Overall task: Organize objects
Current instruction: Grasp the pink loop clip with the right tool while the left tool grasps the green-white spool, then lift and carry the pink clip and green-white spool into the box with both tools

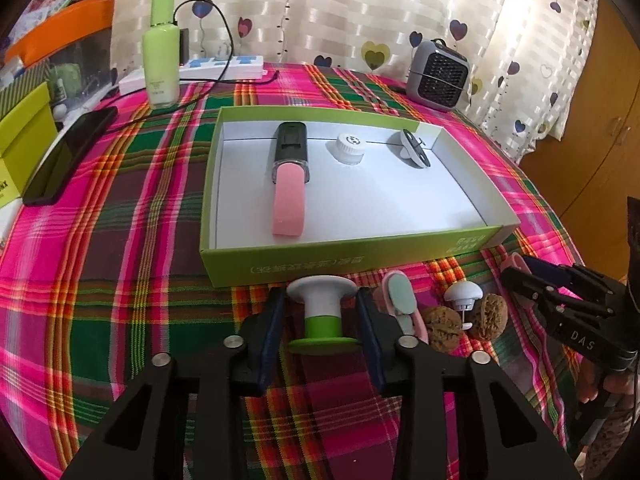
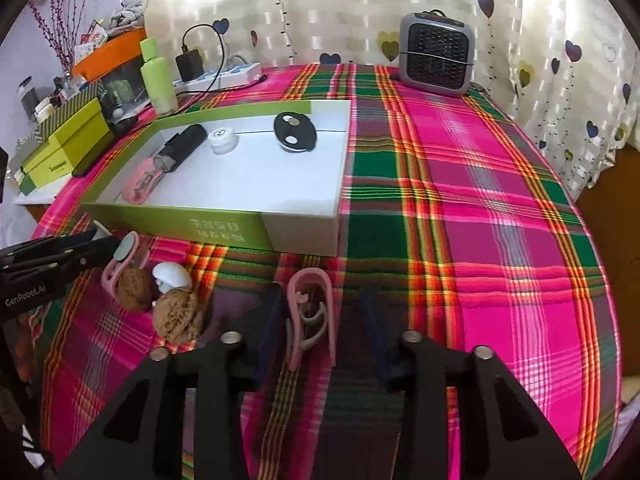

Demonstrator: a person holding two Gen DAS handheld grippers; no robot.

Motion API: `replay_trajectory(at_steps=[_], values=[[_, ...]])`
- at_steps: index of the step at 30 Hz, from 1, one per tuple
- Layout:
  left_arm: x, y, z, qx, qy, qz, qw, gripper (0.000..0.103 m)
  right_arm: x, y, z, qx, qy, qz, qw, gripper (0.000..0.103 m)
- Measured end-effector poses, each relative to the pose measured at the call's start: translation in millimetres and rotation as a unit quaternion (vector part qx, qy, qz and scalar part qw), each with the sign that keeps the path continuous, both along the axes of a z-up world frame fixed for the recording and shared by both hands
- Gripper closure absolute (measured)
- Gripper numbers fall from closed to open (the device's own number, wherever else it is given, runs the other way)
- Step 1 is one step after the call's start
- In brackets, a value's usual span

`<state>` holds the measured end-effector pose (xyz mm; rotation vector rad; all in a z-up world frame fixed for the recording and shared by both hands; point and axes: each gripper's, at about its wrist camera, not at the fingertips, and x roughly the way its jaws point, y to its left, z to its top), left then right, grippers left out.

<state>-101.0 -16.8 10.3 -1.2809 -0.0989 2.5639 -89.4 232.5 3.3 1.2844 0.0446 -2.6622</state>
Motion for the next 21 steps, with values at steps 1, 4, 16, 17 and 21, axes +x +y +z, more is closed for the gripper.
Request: replay_trajectory(at_steps=[1, 4, 16, 17, 21], values=[[0.2, -0.7, 0.2, 0.002, 0.000, 0.000, 1.0000, 0.071, 0.1, 0.8, 0.2, -0.004, 0.000, 0.000, 1.000, 0.070], [0.3, -1.2, 0.2, 0.003, 0.000, 0.001, 1.0000, 0.071, -0.3, 0.9, 0.5, -0.005, 0.001, -0.001, 1.000, 0.076], [0.7, -2.5, 1.2, 0.006, -0.002, 0.003, 1.0000, 0.071, 1.8, 0.7, 2.3, -0.017, 0.003, 0.003, 1.000, 0.079], [1.2, -2.5, 1.0, 0.006, -0.002, 0.003, 1.0000, 0.071, 2.2, 0.8, 2.9, -0.019, 0.004, 0.003, 1.000, 0.079], [3.8, -3.2, 3.9, 0.008, 0.002, 0.005, 1.0000, 0.071, 2.9, -0.5, 5.9, -0.024, 0.006, 0.007, 1.000, 0.079]])
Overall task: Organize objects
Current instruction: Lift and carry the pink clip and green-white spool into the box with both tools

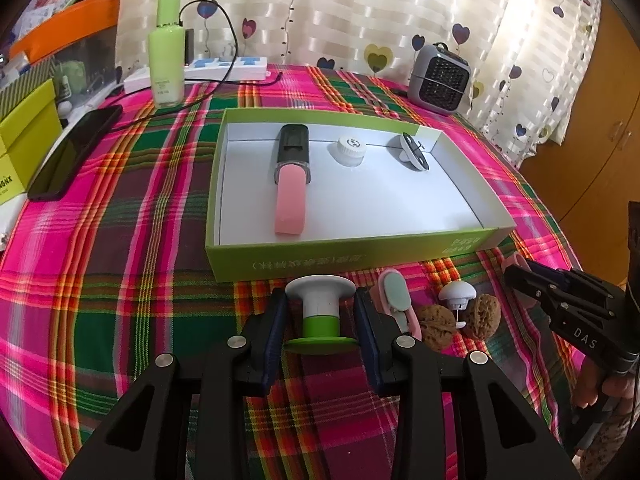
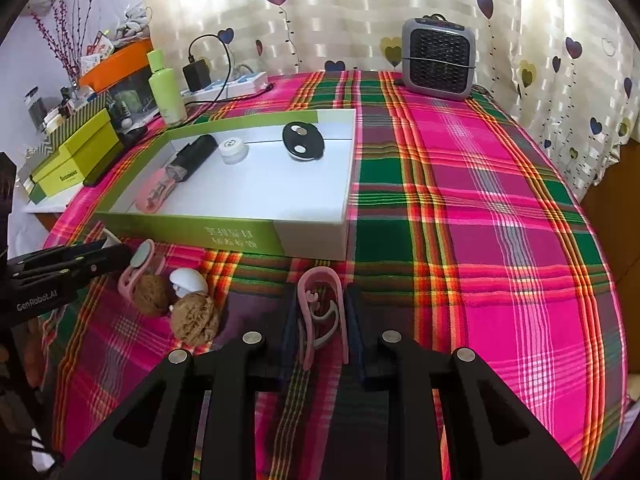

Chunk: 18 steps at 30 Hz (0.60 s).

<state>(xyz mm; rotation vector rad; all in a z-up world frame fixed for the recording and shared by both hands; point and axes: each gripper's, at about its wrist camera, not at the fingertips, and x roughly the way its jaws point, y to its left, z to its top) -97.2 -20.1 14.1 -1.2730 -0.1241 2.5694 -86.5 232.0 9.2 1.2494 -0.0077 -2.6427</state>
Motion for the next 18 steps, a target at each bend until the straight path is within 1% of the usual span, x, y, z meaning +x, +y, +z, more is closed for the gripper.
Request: replay_trajectory(at_steps=[10, 18], values=[[5, 2, 13, 0.009, 0.005, -0.005, 0.9999, 0.071, 1, -6, 10, -0.004, 0.009, 0.012, 1.000, 0.079], [-3, 11, 26, 0.011, 0.013, -0.017, 0.9997, 0.071, -3, -14, 23, -0.006, 0.023, 0.022, 0.999, 0.079]])
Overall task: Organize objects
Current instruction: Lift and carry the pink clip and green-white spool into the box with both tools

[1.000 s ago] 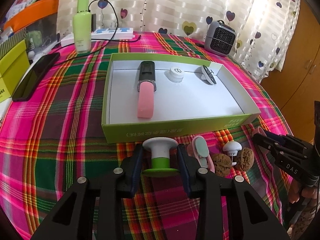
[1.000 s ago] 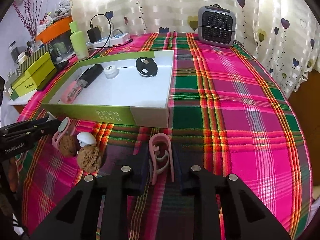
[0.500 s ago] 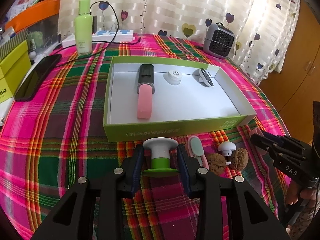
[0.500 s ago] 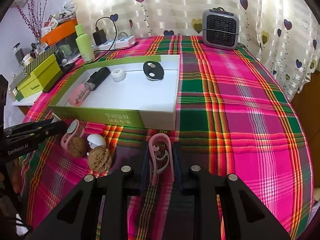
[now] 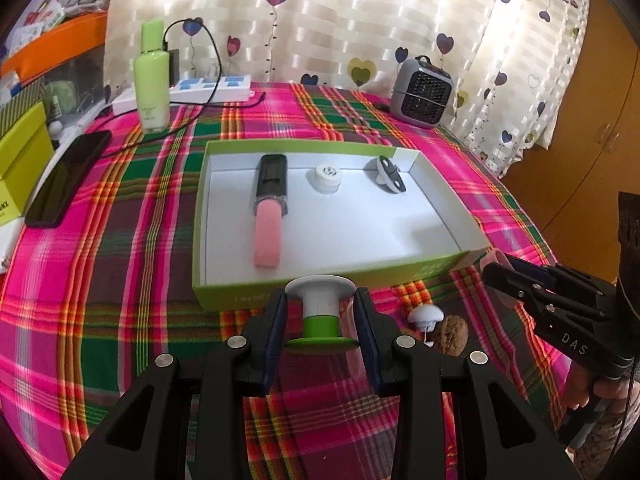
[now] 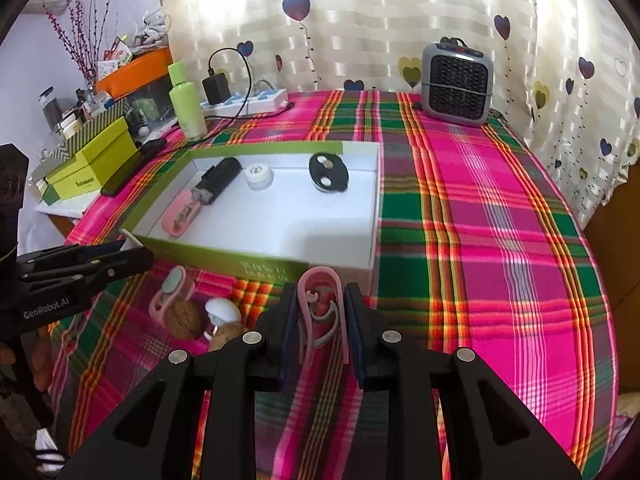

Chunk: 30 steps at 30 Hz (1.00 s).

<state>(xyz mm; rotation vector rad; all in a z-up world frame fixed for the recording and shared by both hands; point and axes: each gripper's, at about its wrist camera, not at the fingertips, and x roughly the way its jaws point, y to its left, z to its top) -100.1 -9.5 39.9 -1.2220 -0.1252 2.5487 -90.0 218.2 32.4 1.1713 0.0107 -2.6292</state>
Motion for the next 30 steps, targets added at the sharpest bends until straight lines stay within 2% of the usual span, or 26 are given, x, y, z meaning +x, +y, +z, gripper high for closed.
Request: replay_trajectory(at_steps=[18, 30], values=[[-45, 16, 15, 0.008, 0.013, -0.012, 0.9998, 0.071, -47, -17, 16, -0.009, 0.011, 0.021, 1.000, 0.079], [-78, 24, 5, -0.002, -0.001, -0.009, 1.0000, 0.071, -88, -28, 4, -0.005, -0.008, 0.030, 1.000, 0.079]])
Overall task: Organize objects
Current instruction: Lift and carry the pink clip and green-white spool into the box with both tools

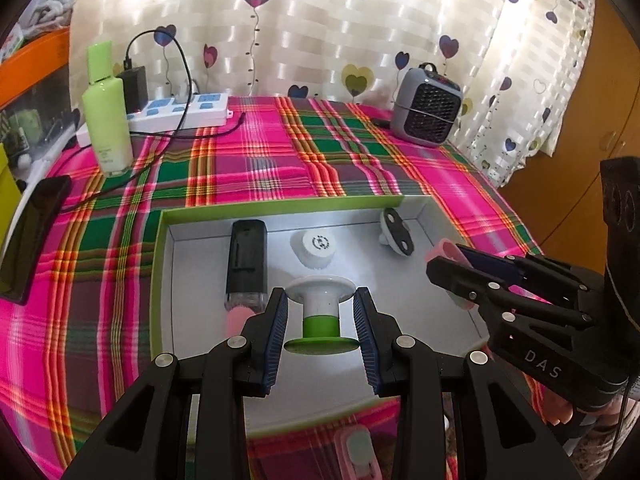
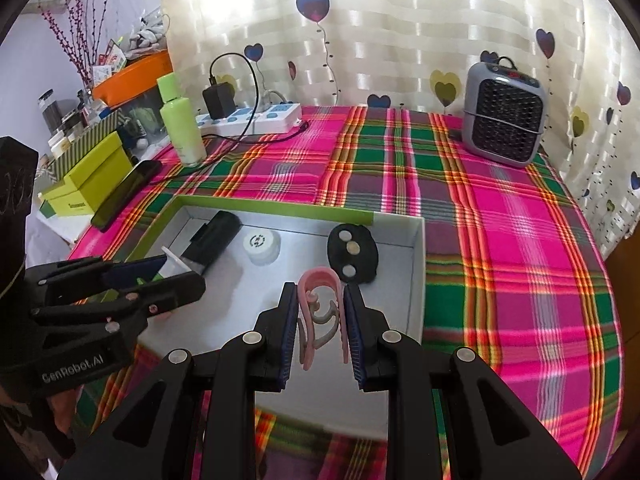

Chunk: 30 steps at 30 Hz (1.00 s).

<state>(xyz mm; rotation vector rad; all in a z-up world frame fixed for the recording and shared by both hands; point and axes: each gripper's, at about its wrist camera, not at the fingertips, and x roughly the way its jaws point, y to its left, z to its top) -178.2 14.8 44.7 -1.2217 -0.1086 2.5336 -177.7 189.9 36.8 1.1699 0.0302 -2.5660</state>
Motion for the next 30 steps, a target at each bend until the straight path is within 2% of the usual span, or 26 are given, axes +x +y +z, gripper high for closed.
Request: replay_trajectory(at_steps=[9, 25, 30], values=[[-22, 3, -17, -0.002, -0.022, 0.010, 0.9997, 0.071, -28, -9, -14, -0.009, -0.025, 0.013, 1.000, 0.079], [-31, 6, -23, -0.010, -0.017, 0.003, 0.9998, 0.071, -52, -20, -24, 0.002, -0.041, 0.028, 0.999, 0.079], [-33, 6, -22, -0.017, -0.015, 0.001, 0.9997, 0.071, -57, -19, -27, -0.009, -0.049, 0.023, 0.998, 0.079]])
